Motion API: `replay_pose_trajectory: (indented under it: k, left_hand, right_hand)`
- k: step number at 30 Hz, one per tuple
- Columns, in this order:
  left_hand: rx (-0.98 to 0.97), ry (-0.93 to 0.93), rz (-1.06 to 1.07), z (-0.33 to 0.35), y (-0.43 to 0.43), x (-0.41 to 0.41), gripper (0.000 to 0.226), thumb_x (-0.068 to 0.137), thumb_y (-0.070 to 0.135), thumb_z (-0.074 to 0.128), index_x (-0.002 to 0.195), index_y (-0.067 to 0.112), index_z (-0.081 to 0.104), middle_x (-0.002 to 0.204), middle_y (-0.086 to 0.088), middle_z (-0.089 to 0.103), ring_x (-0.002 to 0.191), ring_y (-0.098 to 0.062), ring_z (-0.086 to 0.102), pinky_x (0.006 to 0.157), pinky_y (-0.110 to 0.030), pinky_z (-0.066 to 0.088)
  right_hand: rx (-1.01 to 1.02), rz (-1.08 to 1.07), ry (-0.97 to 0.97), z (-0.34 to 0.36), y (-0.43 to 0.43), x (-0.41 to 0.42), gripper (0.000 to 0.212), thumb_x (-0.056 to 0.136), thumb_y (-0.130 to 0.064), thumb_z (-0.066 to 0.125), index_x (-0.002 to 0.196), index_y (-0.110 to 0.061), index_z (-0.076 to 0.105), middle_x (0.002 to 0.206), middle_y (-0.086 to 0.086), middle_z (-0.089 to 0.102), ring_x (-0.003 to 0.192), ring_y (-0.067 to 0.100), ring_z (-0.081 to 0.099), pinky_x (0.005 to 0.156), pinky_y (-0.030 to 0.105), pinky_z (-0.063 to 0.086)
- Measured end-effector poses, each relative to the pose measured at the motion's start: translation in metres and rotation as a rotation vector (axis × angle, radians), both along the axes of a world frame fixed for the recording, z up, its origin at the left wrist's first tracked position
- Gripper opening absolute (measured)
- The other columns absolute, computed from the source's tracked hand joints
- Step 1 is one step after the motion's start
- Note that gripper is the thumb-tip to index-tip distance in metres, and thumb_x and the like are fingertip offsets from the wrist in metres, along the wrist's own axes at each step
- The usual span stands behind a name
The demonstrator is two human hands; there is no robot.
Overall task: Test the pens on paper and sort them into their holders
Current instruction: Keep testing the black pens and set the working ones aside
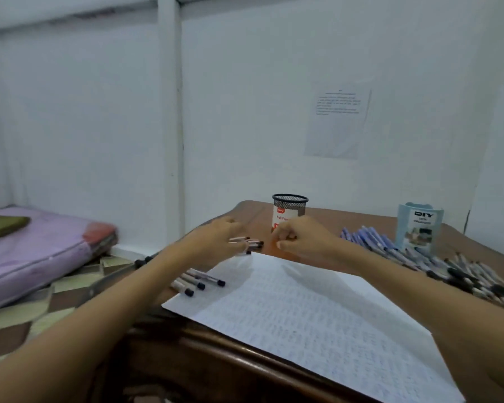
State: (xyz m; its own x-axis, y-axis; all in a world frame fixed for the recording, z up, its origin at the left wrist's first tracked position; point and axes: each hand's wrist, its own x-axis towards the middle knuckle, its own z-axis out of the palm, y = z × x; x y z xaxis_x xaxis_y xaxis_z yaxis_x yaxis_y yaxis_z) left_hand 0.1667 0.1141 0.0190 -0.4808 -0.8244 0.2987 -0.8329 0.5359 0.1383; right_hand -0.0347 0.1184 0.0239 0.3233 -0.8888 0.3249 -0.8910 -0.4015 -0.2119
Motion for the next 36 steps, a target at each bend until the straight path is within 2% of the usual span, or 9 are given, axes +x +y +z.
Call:
replay_pose_trajectory:
  k: [2, 6, 12, 16, 21, 23, 29, 32, 36]
  left_hand:
    - [0.012, -0.008, 0.066, -0.001, -0.006, 0.025, 0.040, 0.096, 0.033, 0.046, 0.132, 0.018, 0.047, 0.132, -0.005, 0.045, 0.116, -0.021, 0.048, 0.095, -0.030, 0.038]
    - [0.076, 0.024, 0.161, -0.009, -0.014, 0.066, 0.045, 0.095, 0.033, 0.048, 0.136, 0.016, 0.043, 0.137, -0.009, 0.042, 0.122, -0.023, 0.045, 0.103, -0.030, 0.033]
    - [0.099, 0.062, 0.179, -0.018, -0.012, 0.095, 0.047, 0.094, 0.035, 0.049, 0.137, 0.016, 0.042, 0.138, -0.008, 0.041, 0.125, -0.021, 0.042, 0.106, -0.032, 0.032]
    - [0.095, 0.075, 0.161, -0.017, -0.011, 0.092, 0.047, 0.094, 0.034, 0.050, 0.137, 0.015, 0.042, 0.138, -0.008, 0.041, 0.125, -0.021, 0.042, 0.106, -0.031, 0.032]
    - [0.099, 0.088, 0.122, -0.015, -0.006, 0.076, 0.047, 0.094, 0.033, 0.050, 0.136, 0.014, 0.043, 0.136, -0.008, 0.041, 0.123, -0.021, 0.044, 0.103, -0.029, 0.033]
    - [0.102, 0.092, 0.105, -0.014, -0.003, 0.070, 0.046, 0.094, 0.031, 0.050, 0.136, 0.013, 0.043, 0.135, -0.008, 0.041, 0.121, -0.021, 0.045, 0.101, -0.028, 0.033]
    - [0.082, 0.076, 0.036, -0.005, 0.005, 0.047, 0.040, 0.094, 0.029, 0.050, 0.131, 0.014, 0.047, 0.130, -0.005, 0.043, 0.113, -0.021, 0.048, 0.096, -0.029, 0.037]
    - [0.072, 0.072, -0.003, -0.006, 0.005, 0.028, 0.034, 0.093, 0.030, 0.050, 0.122, 0.012, 0.052, 0.121, -0.005, 0.046, 0.100, -0.017, 0.048, 0.089, -0.029, 0.040]
    - [0.087, 0.030, -0.071, -0.010, 0.007, -0.010, 0.033, 0.094, 0.031, 0.049, 0.121, 0.013, 0.052, 0.122, -0.003, 0.046, 0.102, -0.016, 0.048, 0.091, -0.031, 0.041]
  right_hand:
    - [0.013, 0.074, 0.030, -0.003, -0.015, 0.027, 0.026, 0.087, -0.018, 0.058, 0.111, -0.018, 0.066, 0.102, 0.001, 0.067, 0.089, 0.012, 0.059, 0.070, 0.022, 0.044]
    - [0.019, 0.154, 0.153, -0.018, -0.045, 0.065, 0.034, 0.090, -0.021, 0.056, 0.124, -0.021, 0.057, 0.114, 0.004, 0.057, 0.107, 0.019, 0.048, 0.088, 0.030, 0.041]
    - [-0.054, 0.158, 0.055, -0.028, -0.054, 0.072, 0.018, 0.087, -0.023, 0.064, 0.104, -0.022, 0.069, 0.087, -0.007, 0.058, 0.087, 0.012, 0.053, 0.074, 0.027, 0.045]
    - [-0.146, 0.182, 0.079, -0.028, -0.043, 0.067, 0.017, 0.085, -0.025, 0.067, 0.101, -0.023, 0.073, 0.094, -0.003, 0.065, 0.080, 0.008, 0.052, 0.064, 0.021, 0.038]
    - [-0.102, 0.127, -0.031, -0.039, -0.023, 0.061, 0.015, 0.088, -0.027, 0.063, 0.100, -0.023, 0.070, 0.092, -0.004, 0.064, 0.081, 0.011, 0.058, 0.072, 0.031, 0.052]
    - [-0.019, 0.089, -0.044, -0.034, -0.021, 0.054, 0.016, 0.087, -0.021, 0.064, 0.103, -0.018, 0.069, 0.092, -0.002, 0.066, 0.082, 0.012, 0.059, 0.072, 0.027, 0.052]
    - [0.198, 0.083, -0.830, 0.003, 0.008, 0.003, 0.018, 0.083, -0.003, 0.067, 0.099, -0.009, 0.069, 0.083, 0.005, 0.064, 0.073, 0.011, 0.062, 0.058, 0.015, 0.051]
    - [0.213, 0.081, -1.149, 0.017, 0.032, -0.032, 0.014, 0.082, -0.002, 0.063, 0.094, -0.009, 0.067, 0.076, -0.003, 0.071, 0.069, 0.005, 0.066, 0.057, 0.013, 0.051]
    - [0.088, -0.025, -1.115, 0.015, 0.057, -0.083, 0.017, 0.080, -0.027, 0.061, 0.094, -0.018, 0.064, 0.083, -0.002, 0.071, 0.073, 0.009, 0.063, 0.055, 0.020, 0.050]
